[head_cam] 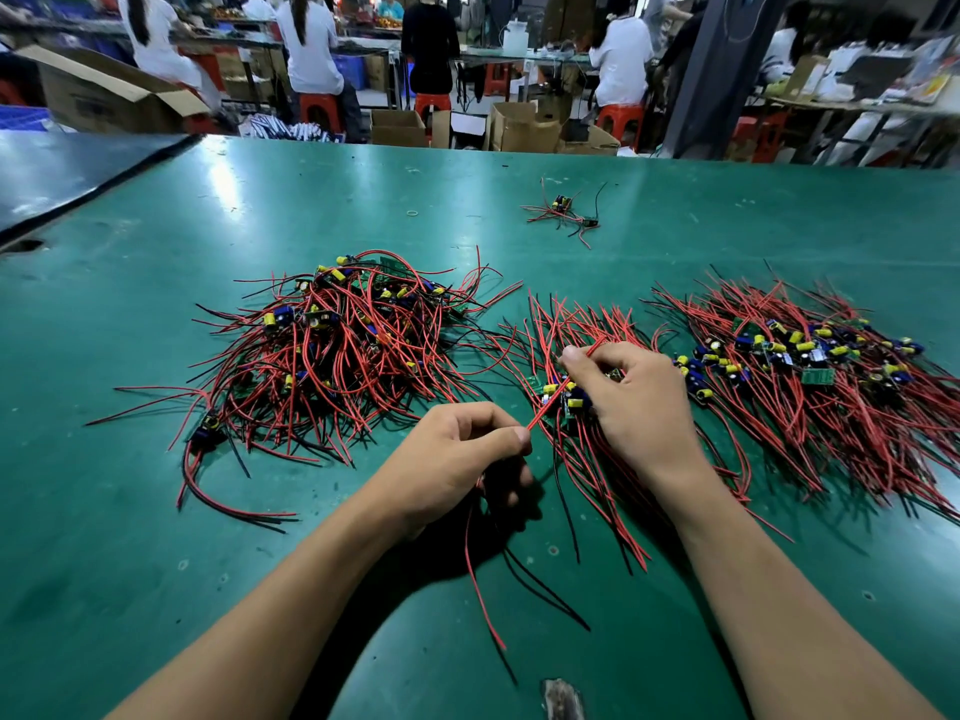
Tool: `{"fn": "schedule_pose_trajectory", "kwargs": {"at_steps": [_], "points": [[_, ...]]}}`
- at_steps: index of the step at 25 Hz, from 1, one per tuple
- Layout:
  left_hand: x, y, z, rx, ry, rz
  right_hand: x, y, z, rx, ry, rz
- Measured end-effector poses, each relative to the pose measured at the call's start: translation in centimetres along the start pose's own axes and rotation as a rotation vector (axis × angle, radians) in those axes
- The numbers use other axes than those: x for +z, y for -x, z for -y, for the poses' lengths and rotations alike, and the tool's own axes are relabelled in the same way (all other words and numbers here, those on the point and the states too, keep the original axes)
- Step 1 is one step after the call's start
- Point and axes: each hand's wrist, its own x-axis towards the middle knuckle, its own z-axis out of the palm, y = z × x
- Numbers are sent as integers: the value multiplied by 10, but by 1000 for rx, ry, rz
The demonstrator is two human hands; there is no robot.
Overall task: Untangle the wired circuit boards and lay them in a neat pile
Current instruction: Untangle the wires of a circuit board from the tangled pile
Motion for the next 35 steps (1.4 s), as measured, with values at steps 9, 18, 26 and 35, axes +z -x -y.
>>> {"fn": "schedule_pose_trajectory", "kwargs": {"at_steps": [9, 18, 26, 35], "points": [[0, 4, -10, -1, 5, 56, -7, -5, 16, 442, -701, 23], [-1, 1, -12, -36, 216, -123, -6, -1, 15, 310, -591, 18], [-12, -8, -19, 60, 510, -303, 14, 18, 12, -102, -152, 366], [-6, -8, -16, 47, 595, -284, 21, 26, 29, -74, -620, 239]]}}
